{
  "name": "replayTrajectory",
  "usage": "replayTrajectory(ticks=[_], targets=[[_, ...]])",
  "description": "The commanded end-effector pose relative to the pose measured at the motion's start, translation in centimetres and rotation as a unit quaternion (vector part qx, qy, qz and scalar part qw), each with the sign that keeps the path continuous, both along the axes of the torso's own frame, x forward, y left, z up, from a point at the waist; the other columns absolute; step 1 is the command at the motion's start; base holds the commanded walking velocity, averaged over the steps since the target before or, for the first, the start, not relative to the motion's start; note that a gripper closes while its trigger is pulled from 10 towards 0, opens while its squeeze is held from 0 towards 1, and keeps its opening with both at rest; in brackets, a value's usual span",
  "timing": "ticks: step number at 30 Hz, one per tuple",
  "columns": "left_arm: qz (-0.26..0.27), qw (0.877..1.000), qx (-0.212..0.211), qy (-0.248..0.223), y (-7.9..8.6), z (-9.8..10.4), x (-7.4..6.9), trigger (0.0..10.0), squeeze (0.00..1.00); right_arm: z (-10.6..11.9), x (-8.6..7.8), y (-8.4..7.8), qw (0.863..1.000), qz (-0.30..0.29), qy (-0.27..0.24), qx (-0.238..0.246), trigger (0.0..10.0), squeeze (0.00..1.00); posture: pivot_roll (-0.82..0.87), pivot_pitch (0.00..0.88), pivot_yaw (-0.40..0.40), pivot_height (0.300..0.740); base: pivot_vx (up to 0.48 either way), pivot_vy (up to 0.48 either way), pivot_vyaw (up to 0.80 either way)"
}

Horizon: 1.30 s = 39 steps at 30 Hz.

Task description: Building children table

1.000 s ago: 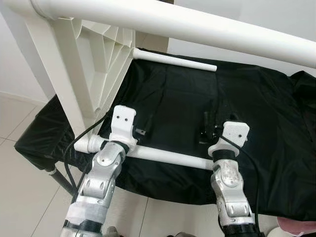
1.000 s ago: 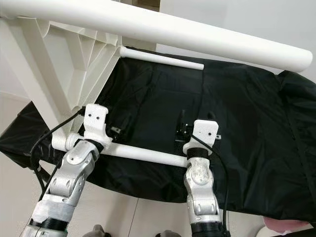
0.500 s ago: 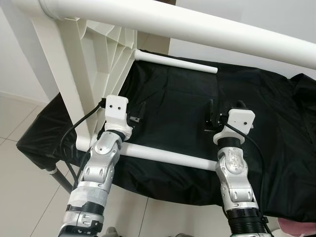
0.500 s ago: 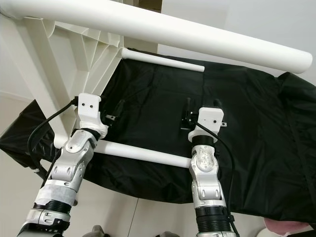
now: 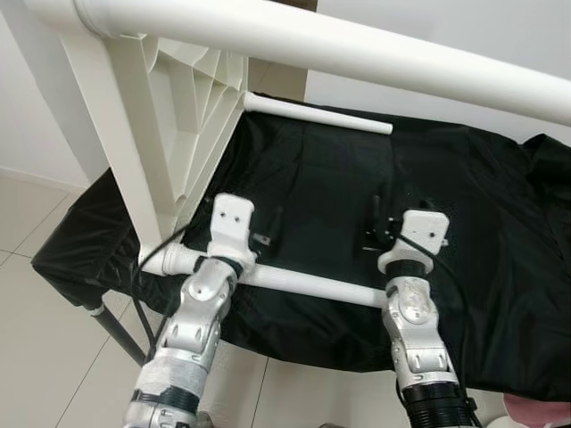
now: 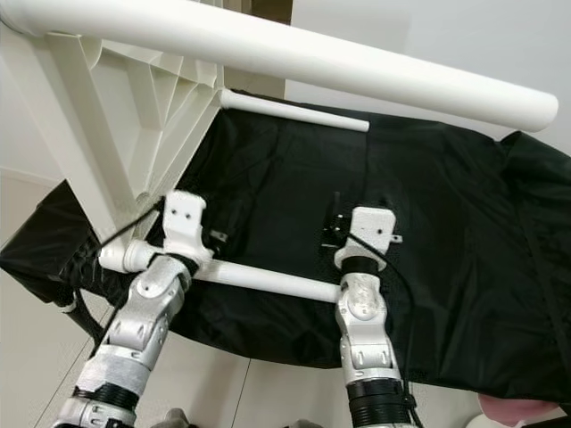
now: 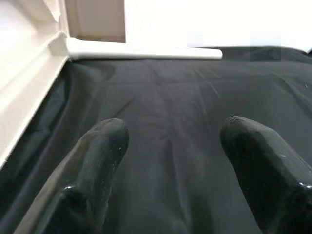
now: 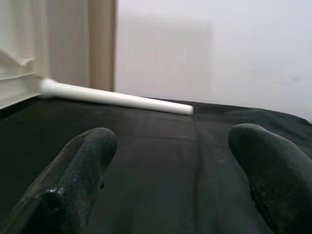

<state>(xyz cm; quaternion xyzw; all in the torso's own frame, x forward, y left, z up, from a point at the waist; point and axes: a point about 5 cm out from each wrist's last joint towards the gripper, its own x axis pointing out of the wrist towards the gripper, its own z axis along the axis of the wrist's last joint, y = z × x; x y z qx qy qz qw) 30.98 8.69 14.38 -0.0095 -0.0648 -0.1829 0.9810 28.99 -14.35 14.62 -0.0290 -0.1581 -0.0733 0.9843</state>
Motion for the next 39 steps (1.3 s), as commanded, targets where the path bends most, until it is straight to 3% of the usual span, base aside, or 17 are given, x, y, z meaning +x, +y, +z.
replayTrajectory(ticks=[1, 8, 17, 26, 39], targets=[[0.040, 0.999, -0.002, 0.000, 0.5, 0.1, 0.4, 10.0, 0.00, -0.5, -0.1, -0.2, 1.000, -0.003, 0.006, -0.002, 10.0, 0.00, 0.00, 0.000, -0.032, 0.740, 0.000, 0.000, 0.00], [0.060, 0.998, -0.009, -0.010, 0.7, 0.7, 1.3, 10.0, 0.00, -0.4, 0.8, -0.7, 1.000, -0.019, 0.006, -0.004, 10.0, 0.00, -0.03, 0.000, -0.044, 0.740, 0.000, 0.000, 0.00], [0.103, 0.994, -0.023, -0.005, 1.4, 0.7, 1.3, 10.0, 0.00, -0.3, 0.7, -1.1, 0.999, -0.053, 0.001, 0.010, 10.0, 0.00, -0.03, 0.000, -0.029, 0.740, 0.000, -0.175, 0.00], [0.106, 0.994, -0.001, -0.018, 1.6, 1.0, 1.9, 10.0, 0.00, -0.8, 0.7, -0.3, 0.999, -0.042, 0.008, 0.011, 10.0, 0.00, -0.03, 0.000, -0.024, 0.740, 0.000, -0.269, 0.00], [0.101, 0.995, -0.011, -0.019, 1.0, 1.2, 2.0, 10.0, 0.00, -0.7, 0.8, -0.6, 0.999, -0.048, 0.007, 0.007, 10.0, 0.00, -0.03, 0.000, -0.029, 0.740, 0.000, -0.281, 0.00]])
